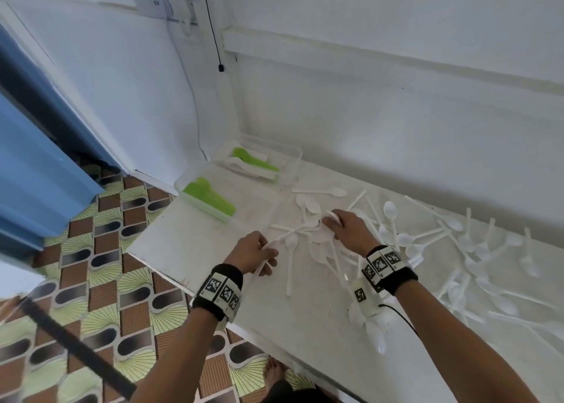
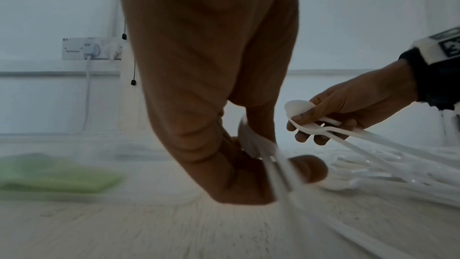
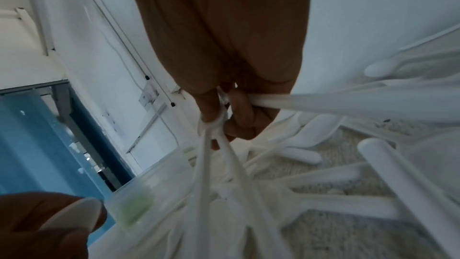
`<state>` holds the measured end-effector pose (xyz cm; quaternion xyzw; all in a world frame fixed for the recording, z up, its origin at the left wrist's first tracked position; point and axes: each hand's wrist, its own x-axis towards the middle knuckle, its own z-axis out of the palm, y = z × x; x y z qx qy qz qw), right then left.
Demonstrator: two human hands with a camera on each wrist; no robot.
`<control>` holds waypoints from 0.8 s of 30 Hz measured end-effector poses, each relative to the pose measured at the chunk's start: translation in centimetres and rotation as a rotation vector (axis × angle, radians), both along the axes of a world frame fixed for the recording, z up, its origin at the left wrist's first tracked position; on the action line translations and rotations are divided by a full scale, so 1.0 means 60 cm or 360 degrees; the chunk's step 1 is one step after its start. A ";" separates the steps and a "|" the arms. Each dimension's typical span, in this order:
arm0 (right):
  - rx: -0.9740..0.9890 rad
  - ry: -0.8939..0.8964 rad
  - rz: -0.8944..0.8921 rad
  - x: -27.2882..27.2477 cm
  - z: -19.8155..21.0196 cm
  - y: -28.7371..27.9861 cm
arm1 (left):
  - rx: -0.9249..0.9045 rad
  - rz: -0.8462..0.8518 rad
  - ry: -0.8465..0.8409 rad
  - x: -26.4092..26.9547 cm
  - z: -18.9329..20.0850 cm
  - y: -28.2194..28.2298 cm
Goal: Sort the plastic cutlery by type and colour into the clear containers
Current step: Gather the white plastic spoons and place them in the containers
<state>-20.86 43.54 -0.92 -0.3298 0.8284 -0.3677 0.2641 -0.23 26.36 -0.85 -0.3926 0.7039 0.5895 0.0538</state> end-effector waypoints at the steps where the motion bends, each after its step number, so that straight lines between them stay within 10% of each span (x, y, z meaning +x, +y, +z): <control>1: -0.0039 -0.0012 -0.0032 -0.006 0.001 0.003 | 0.0006 -0.0009 0.0084 0.002 0.000 0.001; 6: -0.0141 -0.0121 -0.0169 -0.014 0.000 0.002 | -0.0056 0.0103 0.0394 -0.004 -0.001 0.007; 16: -0.0107 -0.0586 -0.0336 0.028 0.015 0.032 | -0.0542 -0.0109 0.0136 -0.122 -0.017 0.021; 24: 0.0195 0.0162 -0.0157 0.076 -0.038 0.033 | -0.1005 -0.0385 -0.0139 -0.215 -0.053 0.022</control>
